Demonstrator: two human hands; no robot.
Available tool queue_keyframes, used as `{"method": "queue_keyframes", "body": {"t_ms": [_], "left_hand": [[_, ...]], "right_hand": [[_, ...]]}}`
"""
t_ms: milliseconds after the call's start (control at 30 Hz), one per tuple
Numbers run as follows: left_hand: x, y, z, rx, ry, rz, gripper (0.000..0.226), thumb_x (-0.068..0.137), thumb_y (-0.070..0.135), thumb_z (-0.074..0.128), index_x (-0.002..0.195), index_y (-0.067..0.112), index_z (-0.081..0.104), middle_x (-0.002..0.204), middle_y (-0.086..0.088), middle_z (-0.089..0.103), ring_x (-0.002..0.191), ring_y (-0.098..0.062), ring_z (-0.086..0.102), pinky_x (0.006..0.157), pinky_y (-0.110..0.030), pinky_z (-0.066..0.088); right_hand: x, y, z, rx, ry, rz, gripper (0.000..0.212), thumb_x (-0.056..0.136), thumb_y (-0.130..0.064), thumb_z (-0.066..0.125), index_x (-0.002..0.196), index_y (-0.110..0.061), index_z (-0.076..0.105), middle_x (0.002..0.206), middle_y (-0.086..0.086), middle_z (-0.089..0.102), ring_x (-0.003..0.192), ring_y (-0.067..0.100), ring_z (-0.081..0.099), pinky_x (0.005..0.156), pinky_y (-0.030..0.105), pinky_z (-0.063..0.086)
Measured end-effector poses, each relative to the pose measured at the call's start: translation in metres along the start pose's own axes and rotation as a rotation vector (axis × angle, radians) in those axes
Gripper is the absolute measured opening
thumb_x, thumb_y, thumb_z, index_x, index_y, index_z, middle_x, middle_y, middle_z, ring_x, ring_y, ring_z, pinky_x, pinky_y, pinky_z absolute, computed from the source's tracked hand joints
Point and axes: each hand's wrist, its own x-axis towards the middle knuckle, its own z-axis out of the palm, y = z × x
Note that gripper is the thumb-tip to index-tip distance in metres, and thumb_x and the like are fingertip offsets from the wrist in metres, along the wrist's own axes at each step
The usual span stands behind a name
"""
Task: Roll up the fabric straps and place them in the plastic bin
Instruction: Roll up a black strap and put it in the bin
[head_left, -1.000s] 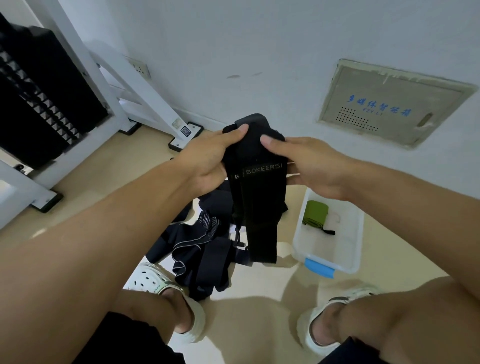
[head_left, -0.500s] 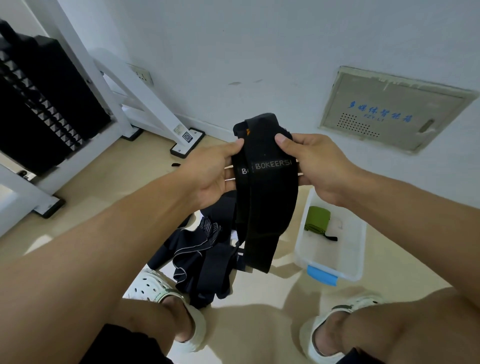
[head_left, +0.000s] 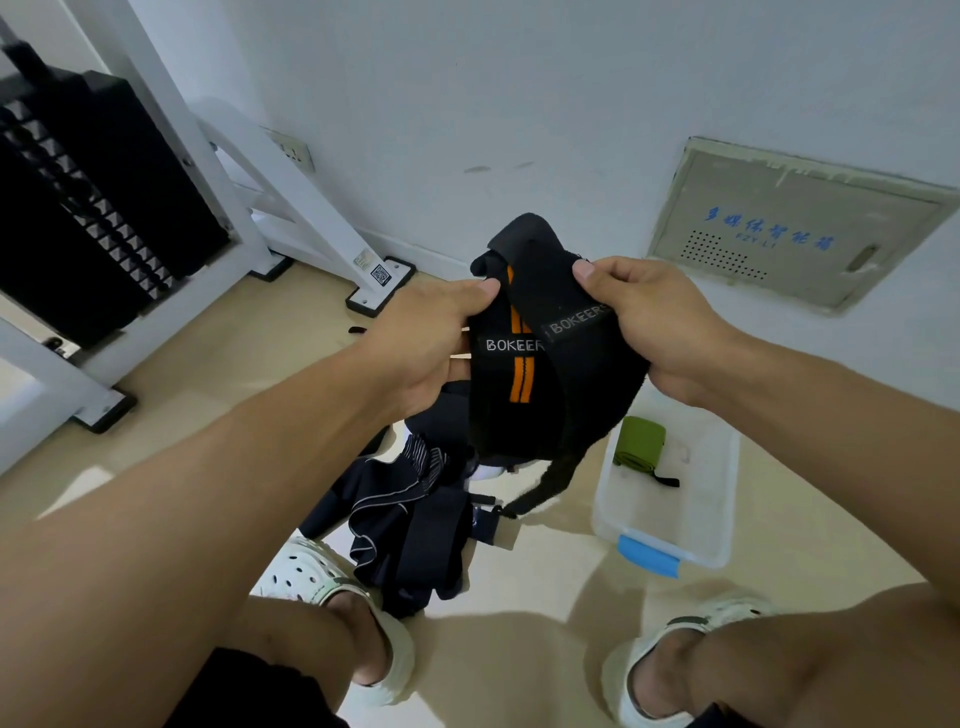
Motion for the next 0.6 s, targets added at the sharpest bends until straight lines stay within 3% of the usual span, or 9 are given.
{"method": "queue_keyframes", "body": {"t_ms": [333, 467, 600], "left_hand": [[0.0, -0.002, -0.002, 0.051, -0.015, -0.012, 0.026, 0.108, 0.024, 0.052, 0.102, 0.015, 0.076, 0.1, -0.006, 0.076, 0.09, -0.022, 0.072, 0.079, -0.039, 0.065], [-0.001, -0.003, -0.001, 0.002, 0.006, -0.004, 0.03, 0.109, 0.027, 0.049, 0.1, 0.018, 0.077, 0.1, -0.002, 0.078, 0.089, -0.02, 0.073, 0.084, -0.04, 0.063], [-0.001, -0.003, 0.001, -0.004, 0.052, -0.012, 0.033, 0.109, 0.034, 0.047, 0.111, 0.016, 0.075, 0.108, -0.005, 0.079, 0.094, -0.023, 0.075, 0.087, -0.045, 0.062]], "right_hand": [[-0.001, 0.0, -0.001, 0.101, -0.05, 0.138, 0.024, 0.098, -0.032, 0.065, 0.1, -0.01, 0.075, 0.1, 0.009, 0.078, 0.083, 0.019, 0.073, 0.083, 0.033, 0.06], [-0.009, 0.001, 0.004, 0.019, -0.103, 0.1, 0.02, 0.1, -0.032, 0.062, 0.092, -0.015, 0.068, 0.08, -0.001, 0.071, 0.063, 0.011, 0.068, 0.058, 0.026, 0.055], [-0.015, 0.003, 0.009, -0.012, -0.109, 0.044, 0.016, 0.099, -0.028, 0.064, 0.09, -0.016, 0.068, 0.081, 0.003, 0.072, 0.066, 0.018, 0.07, 0.058, 0.029, 0.057]]}}
